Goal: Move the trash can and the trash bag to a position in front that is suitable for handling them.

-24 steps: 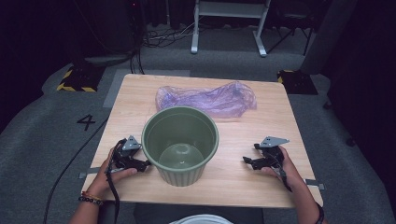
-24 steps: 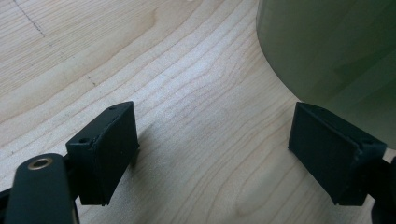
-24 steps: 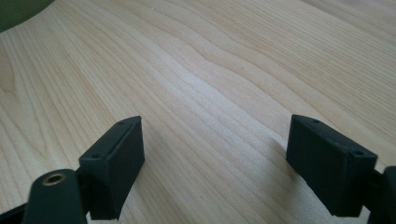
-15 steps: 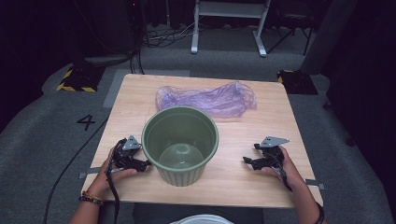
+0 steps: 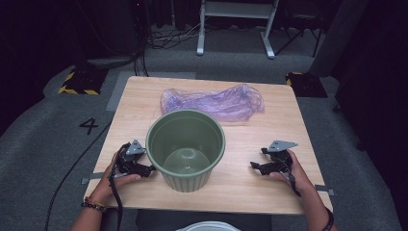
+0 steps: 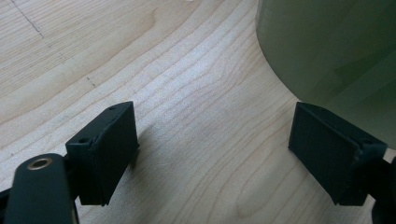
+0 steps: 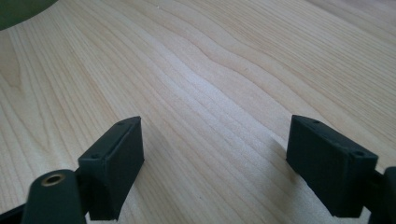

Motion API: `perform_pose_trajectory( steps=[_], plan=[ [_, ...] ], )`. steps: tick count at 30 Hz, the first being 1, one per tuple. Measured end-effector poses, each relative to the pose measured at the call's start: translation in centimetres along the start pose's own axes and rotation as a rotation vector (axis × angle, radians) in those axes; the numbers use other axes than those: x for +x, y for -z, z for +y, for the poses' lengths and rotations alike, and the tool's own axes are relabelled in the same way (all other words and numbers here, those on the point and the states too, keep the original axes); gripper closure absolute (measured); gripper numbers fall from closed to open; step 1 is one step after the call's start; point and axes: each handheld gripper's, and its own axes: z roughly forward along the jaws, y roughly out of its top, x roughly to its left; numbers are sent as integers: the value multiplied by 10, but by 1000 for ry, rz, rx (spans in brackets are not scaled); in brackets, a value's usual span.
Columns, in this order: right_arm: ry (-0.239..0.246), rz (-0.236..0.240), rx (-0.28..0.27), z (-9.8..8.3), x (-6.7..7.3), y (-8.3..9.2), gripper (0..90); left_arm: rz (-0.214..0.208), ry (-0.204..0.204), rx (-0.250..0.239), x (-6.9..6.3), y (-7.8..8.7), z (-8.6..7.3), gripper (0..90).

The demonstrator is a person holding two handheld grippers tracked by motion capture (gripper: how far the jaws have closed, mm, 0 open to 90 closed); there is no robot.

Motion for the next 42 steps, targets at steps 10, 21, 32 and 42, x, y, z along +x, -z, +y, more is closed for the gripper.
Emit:
perform_pose_trajectory(
  steps=[10,21,32,42],
  plan=[
    [0,-28,-19,4,-1,0,260,-2,-1,0,0,0,0,154],
    [21,-94,-109,37,-8,-4,269,-1,-1,0,0,0,0,154],
    [28,-99,-106,72,-26,-25,270,-1,-1,0,0,0,0,154],
    [2,-128,-139,97,-37,-41,343,-1,-1,0,0,0,0,154]
  ],
)
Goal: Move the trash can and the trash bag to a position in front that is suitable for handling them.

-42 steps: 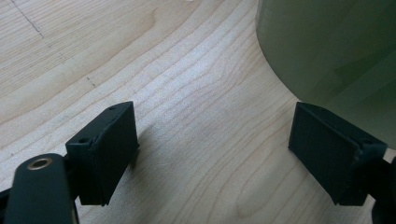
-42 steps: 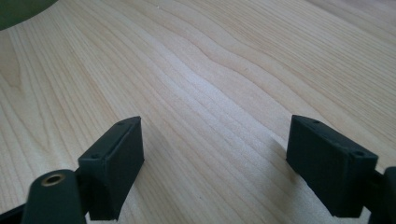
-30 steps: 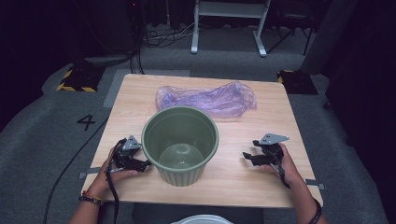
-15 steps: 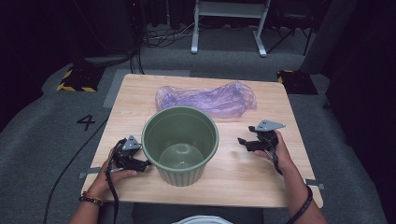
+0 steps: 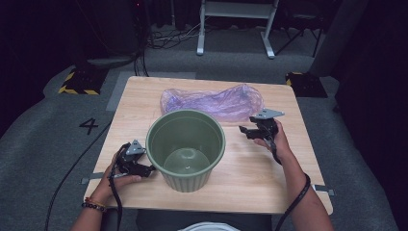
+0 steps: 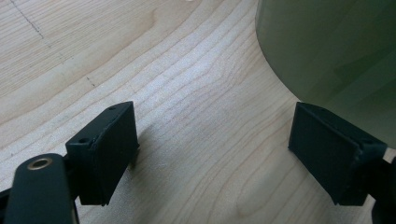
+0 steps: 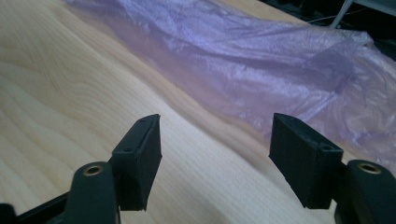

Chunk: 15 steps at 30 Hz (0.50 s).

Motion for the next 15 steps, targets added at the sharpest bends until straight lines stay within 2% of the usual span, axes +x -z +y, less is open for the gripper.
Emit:
perform_pose_trajectory(
  steps=[2,8,10,15],
  plan=[
    [0,4,-3,1,0,-1,343,0,0,0,0,0,0,154],
    [-11,21,-32,19,-3,-19,341,0,0,0,0,0,0,154],
    [-23,14,-38,25,-4,-26,355,0,0,0,0,0,0,154],
    [-41,3,-4,30,-4,-45,383,0,0,0,0,0,0,154]
  ],
)
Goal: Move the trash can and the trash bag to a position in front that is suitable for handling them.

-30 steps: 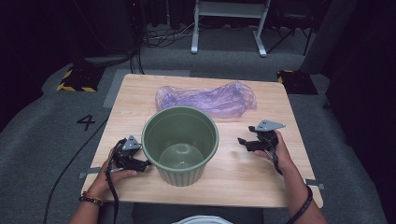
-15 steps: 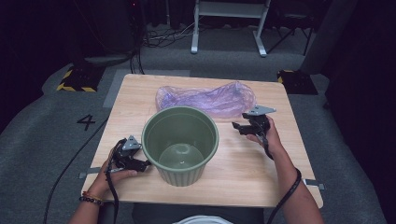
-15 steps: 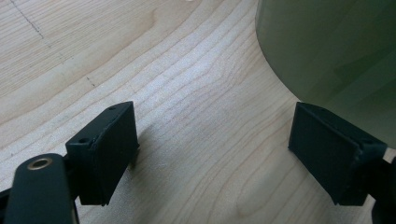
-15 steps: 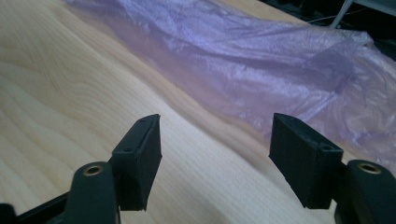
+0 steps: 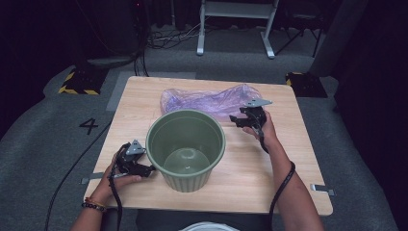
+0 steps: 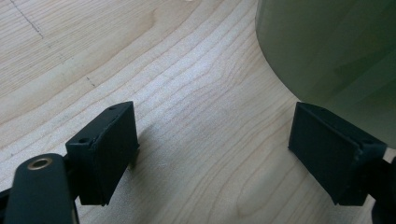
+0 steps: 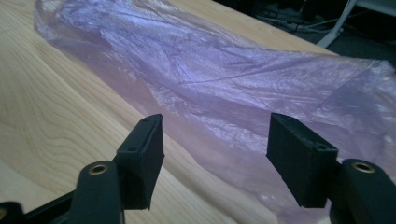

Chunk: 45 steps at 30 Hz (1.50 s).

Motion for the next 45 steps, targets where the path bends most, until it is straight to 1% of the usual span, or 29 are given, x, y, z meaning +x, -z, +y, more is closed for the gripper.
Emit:
perform_pose_trajectory(
  steps=[1,3,6,7,8,10,11,15,17,18,19,22,23,24,26,27,29,30,31,32,33,35,38,39,40,42,43,44,45],
  plan=[
    [-4,-14,9,1,1,-7,404,0,0,0,0,0,0,154],
    [-10,-13,9,2,2,-10,415,0,-1,0,0,0,0,154],
    [-37,-22,-1,4,4,-22,434,0,0,0,0,0,0,155],
    [-37,-22,-1,4,4,-22,434,0,0,0,0,0,0,154],
    [-33,-30,8,7,6,-28,429,0,0,0,0,0,0,154],
    [-41,-39,5,8,6,-31,433,0,0,0,0,0,0,154],
    [-79,-54,-9,10,6,-37,449,0,0,0,0,0,0,154],
    [-91,-88,9,12,9,-49,471,0,0,0,0,0,0,155],
    [-90,-89,10,12,10,-51,475,0,0,0,0,0,0,154],
    [-90,-102,21,11,10,-55,487,0,0,0,0,0,0,154],
    [-110,-91,51,9,10,-61,524,0,0,0,0,0,0,154],
    [-121,-78,90,5,9,-65,563,0,0,0,0,0,0,154],
    [-121,-78,90,5,9,-65,563,0,0,0,0,0,0,154],
    [-131,-68,114,1,7,-66,575,-1,0,0,0,0,0,154],
    [-131,-72,138,-3,4,-67,587,0,0,1,0,0,0,154],
    [-135,-80,131,-5,3,-66,591,-1,0,0,0,0,0,154],
    [-168,-84,112,-9,-2,-63,592,-1,0,0,0,0,0,154],
    [-168,-84,112,-9,-2,-63,592,-1,0,0,0,0,0,154],
    [-173,-92,97,-15,-7,-57,591,-1,0,0,0,0,0,154],
    [-173,-92,97,-15,-7,-57,591,-1,0,0,0,0,0,154],
    [-167,-96,100,-21,-10,-49,591,0,0,0,0,0,0,154],
    [-157,-104,102,-26,-13,-42,591,0,0,0,0,0,0,154],
    [-156,-106,103,-35,-18,-28,590,0,0,0,0,0,0,154],
    [-156,-106,103,-35,-18,-28,590,0,0,0,0,0,0,154],
    [-147,-116,106,-41,-20,-19,586,0,0,0,0,0,0,154],
    [-147,-118,107,-47,-22,-10,582,0,0,0,0,0,0,154],
    [-147,-118,107,-47,-22,-10,582,0,0,0,0,0,0,154],
    [-154,-126,109,-54,-28,0,571,0,0,0,0,0,0,154],
    [-149,-128,112,-56,-31,3,561,0,0,0,0,0,0,154]
  ],
)
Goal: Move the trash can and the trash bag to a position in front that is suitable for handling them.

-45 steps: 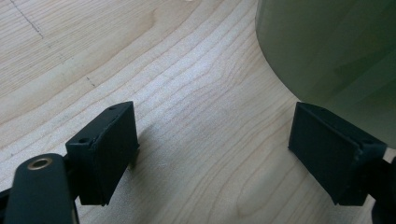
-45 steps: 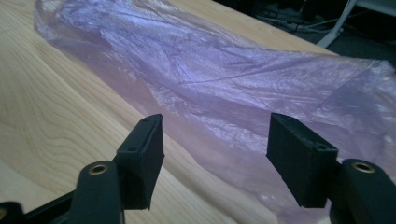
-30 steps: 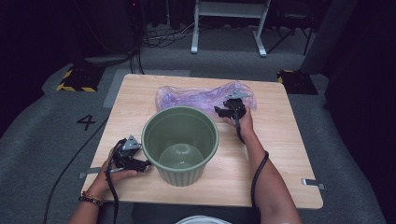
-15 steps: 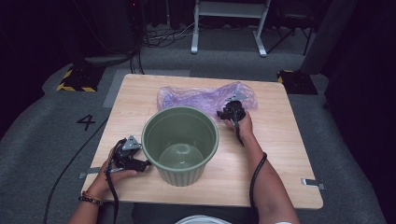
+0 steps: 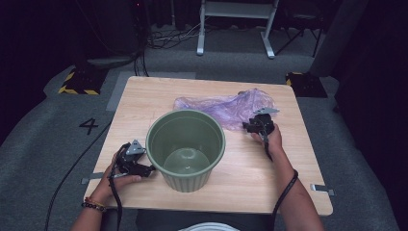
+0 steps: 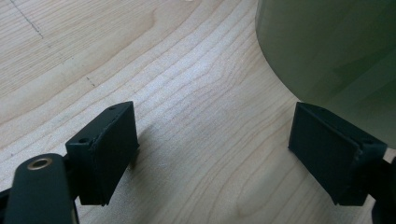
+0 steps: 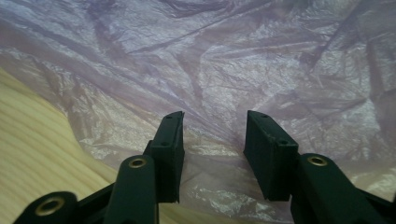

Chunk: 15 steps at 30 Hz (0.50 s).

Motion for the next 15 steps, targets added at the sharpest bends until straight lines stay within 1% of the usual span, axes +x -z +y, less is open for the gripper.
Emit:
perform_pose_trajectory(
  steps=[1,2,3,4,5,6,7,9,10,12,13,14,15],
  plan=[
    [1,3,2,-2,-3,3,552,0,0,0,0,0,0,154],
    [1,3,2,-2,-3,3,552,0,0,0,0,0,0,154],
    [12,9,3,-6,-8,7,537,0,0,0,0,0,0,154],
    [10,8,2,-12,-17,14,504,0,0,0,0,0,0,154],
    [6,9,1,-14,-20,16,502,-1,-1,0,0,0,0,153],
    [6,9,1,-14,-20,16,502,-1,-1,0,0,0,0,153],
    [8,2,0,-17,-25,20,480,0,-1,-3,0,0,0,153],
    [10,-2,2,-19,-27,22,467,0,0,-3,0,0,0,153],
    [8,-23,7,-21,-32,26,445,1,0,-3,0,0,0,153],
    [9,-52,18,-22,-35,28,419,1,-1,-3,0,0,0,153],
    [10,-75,25,-21,-37,30,418,1,0,-3,0,0,0,153],
    [-2,-104,30,-21,-38,32,411,0,-1,-3,0,0,0,153],
    [-2,-104,30,-21,-38,32,411,0,-1,-3,0,0,0,153]
  ],
)
